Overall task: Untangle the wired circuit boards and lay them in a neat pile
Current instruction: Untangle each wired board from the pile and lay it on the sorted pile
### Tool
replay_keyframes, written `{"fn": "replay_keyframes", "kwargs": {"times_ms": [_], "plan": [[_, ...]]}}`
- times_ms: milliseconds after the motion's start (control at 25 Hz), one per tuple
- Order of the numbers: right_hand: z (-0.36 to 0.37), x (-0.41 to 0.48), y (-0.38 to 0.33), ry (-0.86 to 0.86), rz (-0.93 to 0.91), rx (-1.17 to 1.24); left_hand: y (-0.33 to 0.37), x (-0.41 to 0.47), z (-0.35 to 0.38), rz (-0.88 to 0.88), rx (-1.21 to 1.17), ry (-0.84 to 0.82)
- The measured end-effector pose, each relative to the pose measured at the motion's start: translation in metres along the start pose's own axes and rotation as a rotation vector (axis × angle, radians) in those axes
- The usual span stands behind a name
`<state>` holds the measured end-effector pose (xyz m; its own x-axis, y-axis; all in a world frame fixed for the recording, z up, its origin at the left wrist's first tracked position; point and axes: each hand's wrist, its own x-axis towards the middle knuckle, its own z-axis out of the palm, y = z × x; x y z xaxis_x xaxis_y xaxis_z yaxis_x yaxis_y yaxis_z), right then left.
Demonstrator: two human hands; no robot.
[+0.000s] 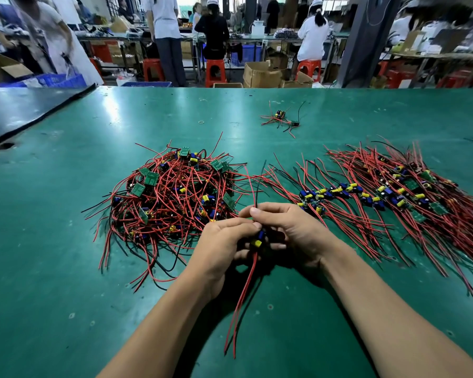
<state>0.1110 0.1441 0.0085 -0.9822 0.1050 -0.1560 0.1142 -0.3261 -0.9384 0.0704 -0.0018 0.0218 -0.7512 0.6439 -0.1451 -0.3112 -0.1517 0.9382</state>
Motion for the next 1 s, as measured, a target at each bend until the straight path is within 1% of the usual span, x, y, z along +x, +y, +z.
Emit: {"fn": "replay_keyframes", "kwargs": {"times_ms": [80, 160, 280, 400, 520, 640, 720, 840, 1000], "plan": [[0.005, 0.006, 0.005, 0.087, -0.045, 0.026, 0.0, 0.002, -0.001, 0.02, 0.022, 0.067], [0.005, 0.011, 0.008, 0.199, -0.09, 0.032, -0.001, 0.003, -0.001, 0.021, 0.045, 0.091], [-0.001, 0.014, 0.008, 0.345, -0.176, 0.013, -0.003, 0.003, 0.001, 0.009, 0.083, 0.08], [-0.015, 0.016, 0.004, 0.473, -0.245, 0.019, -0.005, 0.001, 0.003, -0.009, 0.132, 0.022], [-0.019, 0.016, 0.004, 0.525, -0.262, -0.01, -0.005, 0.0, 0.002, -0.023, 0.175, 0.002], [-0.014, 0.015, 0.006, 0.462, -0.21, 0.006, -0.004, -0.001, 0.0, -0.036, 0.184, 0.009], [-0.012, 0.012, 0.002, 0.332, -0.134, 0.031, -0.005, 0.0, 0.0, -0.033, 0.157, 0.033], [-0.007, 0.005, 0.0, 0.121, -0.028, -0.002, -0.005, 0.003, -0.001, -0.008, 0.105, 0.069], [-0.005, 0.0, 0.004, -0.034, 0.09, -0.065, -0.004, 0.0, 0.0, 0.012, 0.114, 0.043]]}}
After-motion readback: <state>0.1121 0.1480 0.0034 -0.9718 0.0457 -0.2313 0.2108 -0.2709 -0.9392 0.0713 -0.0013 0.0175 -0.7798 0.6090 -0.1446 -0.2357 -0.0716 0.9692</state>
